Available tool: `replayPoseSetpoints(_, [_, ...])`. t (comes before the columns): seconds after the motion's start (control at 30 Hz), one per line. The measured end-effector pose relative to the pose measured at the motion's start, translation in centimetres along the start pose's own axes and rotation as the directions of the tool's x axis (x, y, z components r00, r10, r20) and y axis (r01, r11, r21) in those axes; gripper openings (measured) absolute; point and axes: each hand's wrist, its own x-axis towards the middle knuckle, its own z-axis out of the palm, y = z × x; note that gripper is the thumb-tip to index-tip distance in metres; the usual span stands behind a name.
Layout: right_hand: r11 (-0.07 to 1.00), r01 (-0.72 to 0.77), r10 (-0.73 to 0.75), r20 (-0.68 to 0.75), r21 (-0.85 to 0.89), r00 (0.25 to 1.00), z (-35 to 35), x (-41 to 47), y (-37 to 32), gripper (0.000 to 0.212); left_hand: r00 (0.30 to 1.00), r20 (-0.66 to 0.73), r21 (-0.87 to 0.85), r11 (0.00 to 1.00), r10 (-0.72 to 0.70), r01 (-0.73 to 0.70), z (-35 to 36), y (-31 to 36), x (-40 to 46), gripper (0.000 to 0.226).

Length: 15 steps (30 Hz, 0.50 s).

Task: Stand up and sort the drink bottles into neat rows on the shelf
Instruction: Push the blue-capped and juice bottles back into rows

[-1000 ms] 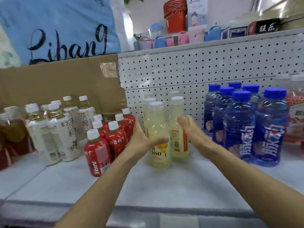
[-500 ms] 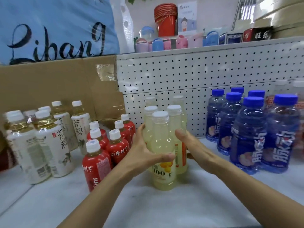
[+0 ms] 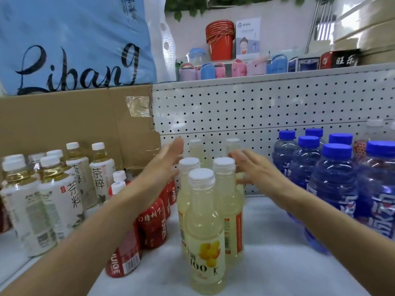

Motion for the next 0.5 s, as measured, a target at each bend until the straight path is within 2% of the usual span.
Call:
replayPoseSetpoints(0.1, [0.972, 0.064, -0.100, -0.150, -0.227, 0.984, -1.8, 3.6, -1.1, 0.037, 0.999, -0.033, 0.164, 0.986, 0.020, -0.015, -0.8, 1.6, 4.9, 0.057])
replayPoseSetpoints(0.17, [0.932, 0.035, -0.104, -0.173, -0.361, 0.979, -2.9, 6.0, -1.4, 0.043, 1.000, -0.026, 0.298, 0.955, -0.002, 0.009, -0.8, 1.6, 8.3, 0.055])
replayPoseSetpoints(0.27, [0.843, -0.043, -0.030, -0.127, -0.537, 0.991, -3.7, 8.9, -1.7, 0.052, 0.996, 0.026, 0.464, 0.884, -0.082, 0.061, -0.4, 0.7, 11.8, 0.061])
replayPoseSetpoints(0.37, [0.775, -0.097, 0.084, -0.049, -0.625, 0.995, -3.7, 10.7, -1.2, 0.055, 0.986, 0.068, 0.567, 0.819, -0.153, 0.088, 0.2, -0.3, 14.2, 0.061])
replayPoseSetpoints(0.5, [0.758, -0.154, 0.165, -0.042, -0.634, 0.985, -3.1, 12.5, 0.1, 0.055, 0.990, 0.075, 0.676, 0.736, -0.121, 0.039, 0.3, -0.3, 15.8, 0.053])
